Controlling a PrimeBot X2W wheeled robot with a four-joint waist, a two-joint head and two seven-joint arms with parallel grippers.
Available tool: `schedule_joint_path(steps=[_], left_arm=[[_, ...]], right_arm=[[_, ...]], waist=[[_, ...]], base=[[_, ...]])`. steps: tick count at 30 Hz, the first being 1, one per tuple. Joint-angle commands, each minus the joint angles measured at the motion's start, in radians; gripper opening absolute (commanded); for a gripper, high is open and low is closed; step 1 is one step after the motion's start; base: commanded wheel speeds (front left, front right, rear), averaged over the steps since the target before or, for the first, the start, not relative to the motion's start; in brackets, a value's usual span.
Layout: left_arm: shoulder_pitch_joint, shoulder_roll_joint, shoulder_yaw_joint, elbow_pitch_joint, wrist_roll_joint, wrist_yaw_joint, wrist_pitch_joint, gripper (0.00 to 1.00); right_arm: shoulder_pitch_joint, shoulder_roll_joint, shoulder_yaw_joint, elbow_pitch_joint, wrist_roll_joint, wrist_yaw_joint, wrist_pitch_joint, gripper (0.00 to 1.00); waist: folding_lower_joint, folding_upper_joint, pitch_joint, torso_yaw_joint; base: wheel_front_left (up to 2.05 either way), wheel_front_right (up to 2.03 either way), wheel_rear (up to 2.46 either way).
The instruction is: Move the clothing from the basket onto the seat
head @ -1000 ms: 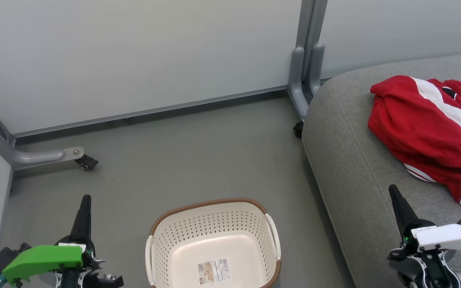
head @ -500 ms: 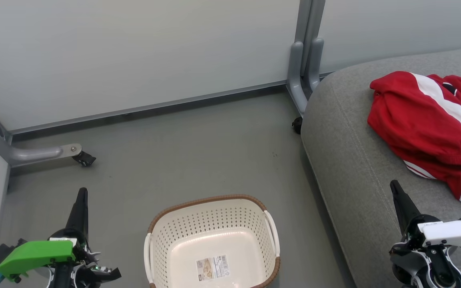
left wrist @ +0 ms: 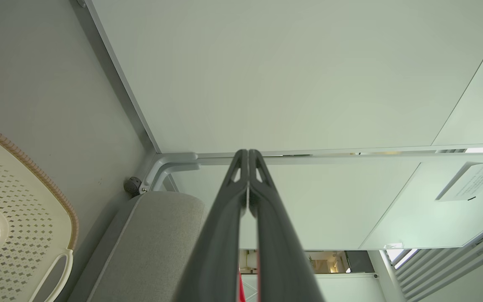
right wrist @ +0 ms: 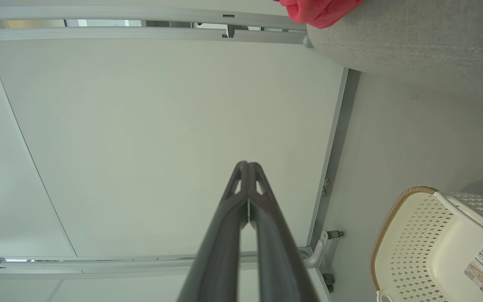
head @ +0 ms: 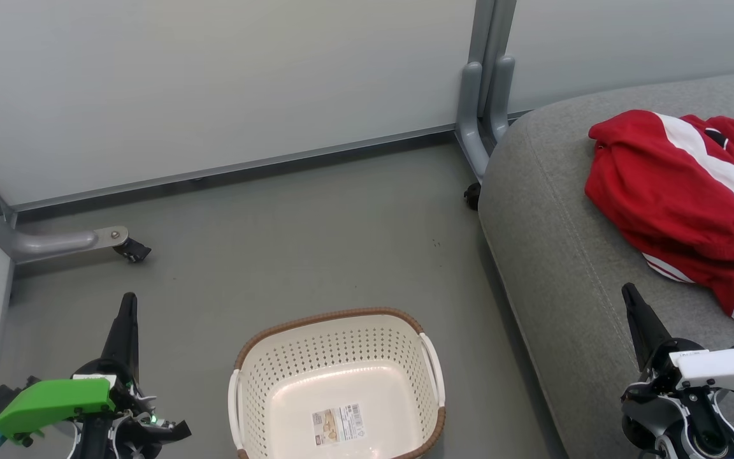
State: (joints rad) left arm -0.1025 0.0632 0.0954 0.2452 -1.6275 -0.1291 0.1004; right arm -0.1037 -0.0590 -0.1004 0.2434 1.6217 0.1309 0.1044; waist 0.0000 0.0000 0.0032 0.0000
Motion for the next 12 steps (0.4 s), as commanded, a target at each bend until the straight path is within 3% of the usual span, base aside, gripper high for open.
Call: schedule_joint_path(steps=[1, 12], left_arm=[[-0.012, 0.001, 0.004, 0.001, 0.0, -0.005, 0.002, 0.0], [-0.012, -0.001, 0.007, 0.0, 0.003, -0.005, 0.004, 0.0]], right_arm=[[-0.009, -0.002, -0.003, 0.003, 0.004, 0.0, 0.002, 0.0], [-0.009, 0.0, -0.005, 0.003, 0.001, 0.0, 0.004, 0.0]], waist=[[0.0, 0.0, 0.0, 0.0], [0.0, 0.0, 0.0, 0.0]], base=[[0.0, 0.0, 0.0], [0.0, 0.0, 0.0]])
